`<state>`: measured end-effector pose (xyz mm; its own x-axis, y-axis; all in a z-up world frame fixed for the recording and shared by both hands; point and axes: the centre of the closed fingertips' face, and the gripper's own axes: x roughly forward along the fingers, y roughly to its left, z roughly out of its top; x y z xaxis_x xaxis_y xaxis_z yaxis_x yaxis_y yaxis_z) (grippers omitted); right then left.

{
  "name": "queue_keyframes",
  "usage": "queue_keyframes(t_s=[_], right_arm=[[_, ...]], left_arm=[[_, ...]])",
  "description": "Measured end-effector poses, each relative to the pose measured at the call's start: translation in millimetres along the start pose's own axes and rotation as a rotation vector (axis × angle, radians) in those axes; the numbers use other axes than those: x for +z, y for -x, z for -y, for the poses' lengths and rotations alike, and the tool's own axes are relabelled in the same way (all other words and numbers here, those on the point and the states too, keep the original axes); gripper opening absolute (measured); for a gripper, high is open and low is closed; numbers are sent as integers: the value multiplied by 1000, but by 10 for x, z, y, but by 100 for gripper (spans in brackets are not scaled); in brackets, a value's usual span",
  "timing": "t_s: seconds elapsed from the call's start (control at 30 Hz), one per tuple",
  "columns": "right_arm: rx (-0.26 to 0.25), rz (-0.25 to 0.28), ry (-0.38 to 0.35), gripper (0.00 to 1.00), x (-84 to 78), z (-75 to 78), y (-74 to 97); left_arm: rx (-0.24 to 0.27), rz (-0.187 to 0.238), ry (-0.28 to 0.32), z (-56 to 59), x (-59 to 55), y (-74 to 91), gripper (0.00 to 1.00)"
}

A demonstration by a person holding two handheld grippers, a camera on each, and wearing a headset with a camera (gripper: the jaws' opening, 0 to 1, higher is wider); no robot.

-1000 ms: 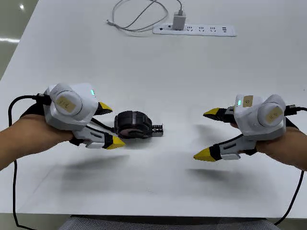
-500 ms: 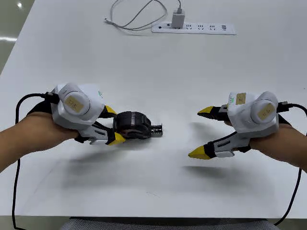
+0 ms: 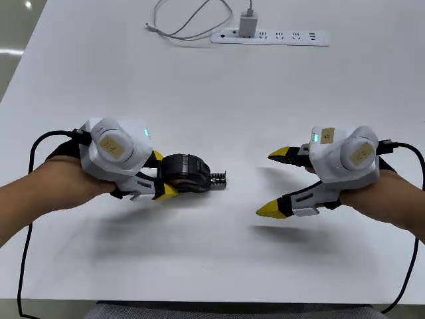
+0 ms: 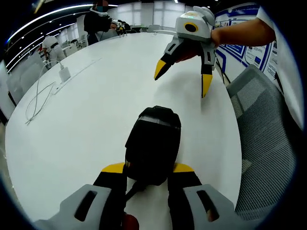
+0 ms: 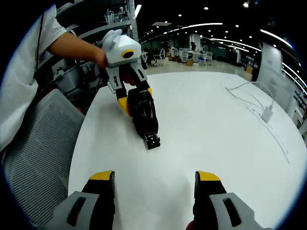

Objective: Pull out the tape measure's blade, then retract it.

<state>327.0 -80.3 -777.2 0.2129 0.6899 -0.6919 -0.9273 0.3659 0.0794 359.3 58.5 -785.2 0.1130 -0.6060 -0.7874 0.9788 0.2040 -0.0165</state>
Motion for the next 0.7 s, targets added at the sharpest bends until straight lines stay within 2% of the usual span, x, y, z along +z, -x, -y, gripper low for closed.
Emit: queue_keyframes(t_s=[0.3,0.47,0.7], right_arm=[[5,6,7,63,33,5,-50],[19,17,30,59,110,-3,-172],[44,45,46,50,237,-8,-362]], left_arm=[[0,-7,-38,-9,-9,1,27],[1,-27,-93,-13,-14,0,26],[-10,-34,-104,-27,-14,-6,26]])
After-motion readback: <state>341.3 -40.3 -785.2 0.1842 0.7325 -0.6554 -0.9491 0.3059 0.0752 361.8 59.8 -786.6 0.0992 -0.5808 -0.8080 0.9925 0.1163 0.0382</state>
